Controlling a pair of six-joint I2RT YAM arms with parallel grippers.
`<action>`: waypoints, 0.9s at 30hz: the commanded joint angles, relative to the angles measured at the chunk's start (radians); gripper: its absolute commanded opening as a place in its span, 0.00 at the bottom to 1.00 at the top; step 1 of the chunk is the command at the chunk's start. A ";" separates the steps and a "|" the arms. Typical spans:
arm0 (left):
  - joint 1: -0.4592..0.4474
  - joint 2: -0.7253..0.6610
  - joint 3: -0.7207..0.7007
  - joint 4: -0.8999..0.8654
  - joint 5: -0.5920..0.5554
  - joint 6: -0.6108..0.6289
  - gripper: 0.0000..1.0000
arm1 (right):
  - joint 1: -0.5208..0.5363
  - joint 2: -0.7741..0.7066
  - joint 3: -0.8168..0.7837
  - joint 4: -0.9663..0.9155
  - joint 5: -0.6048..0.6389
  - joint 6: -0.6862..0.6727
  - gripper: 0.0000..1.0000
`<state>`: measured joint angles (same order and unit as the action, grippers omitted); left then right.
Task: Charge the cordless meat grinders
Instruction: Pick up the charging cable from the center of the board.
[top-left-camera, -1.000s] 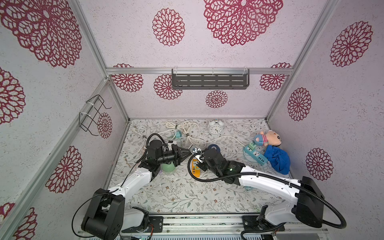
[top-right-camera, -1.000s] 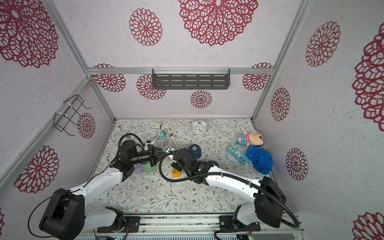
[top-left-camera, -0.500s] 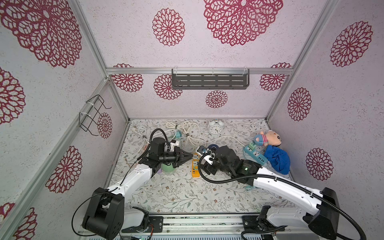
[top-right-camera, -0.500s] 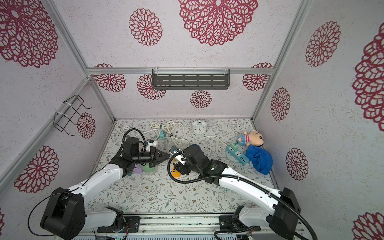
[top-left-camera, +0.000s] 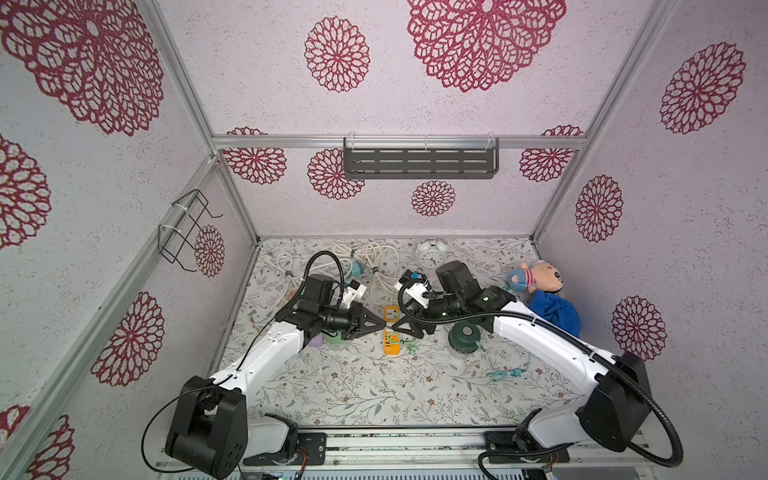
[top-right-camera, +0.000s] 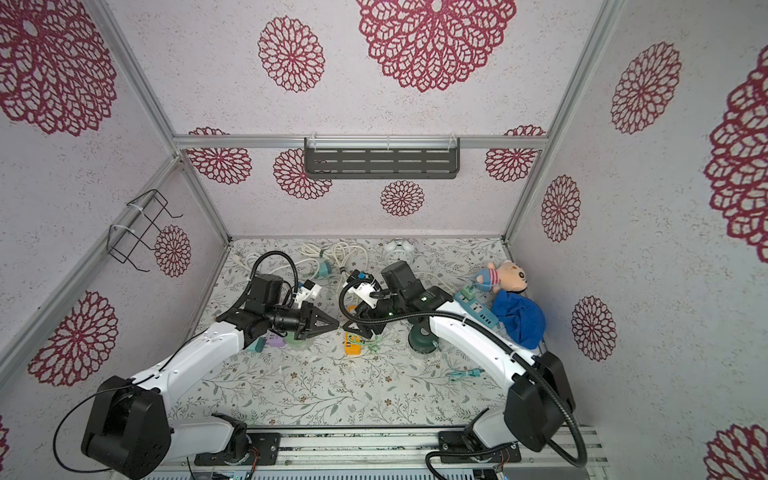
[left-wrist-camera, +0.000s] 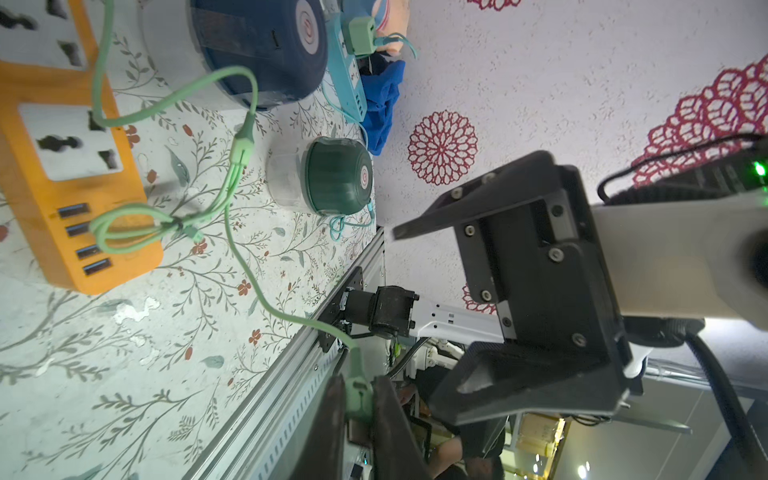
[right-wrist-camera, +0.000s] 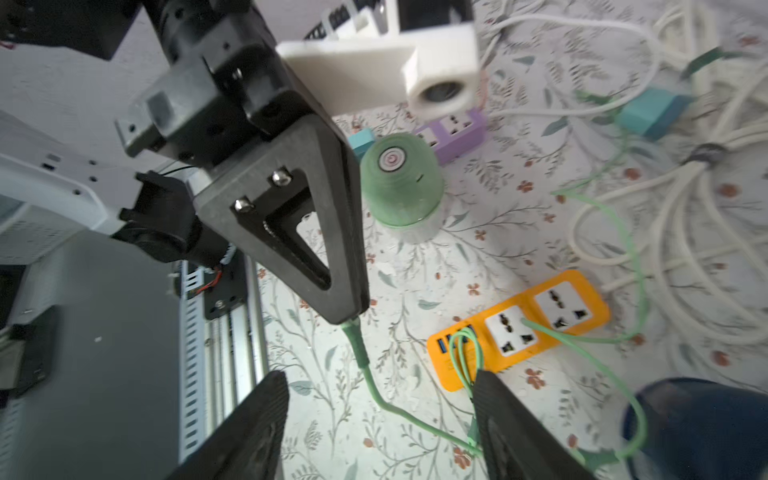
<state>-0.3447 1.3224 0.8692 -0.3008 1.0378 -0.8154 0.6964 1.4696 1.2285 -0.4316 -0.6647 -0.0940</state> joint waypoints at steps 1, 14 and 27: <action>-0.004 -0.004 0.038 -0.092 0.040 0.135 0.02 | -0.005 0.033 0.060 -0.052 -0.208 0.017 0.66; -0.004 -0.007 0.057 -0.125 0.083 0.173 0.01 | -0.005 0.069 0.047 -0.059 -0.227 0.017 0.42; -0.002 -0.012 0.074 -0.140 0.080 0.175 0.00 | -0.005 0.104 0.045 -0.082 -0.210 0.015 0.45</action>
<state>-0.3447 1.3243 0.9207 -0.4343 1.0958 -0.6647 0.6964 1.5757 1.2583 -0.5003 -0.8604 -0.0776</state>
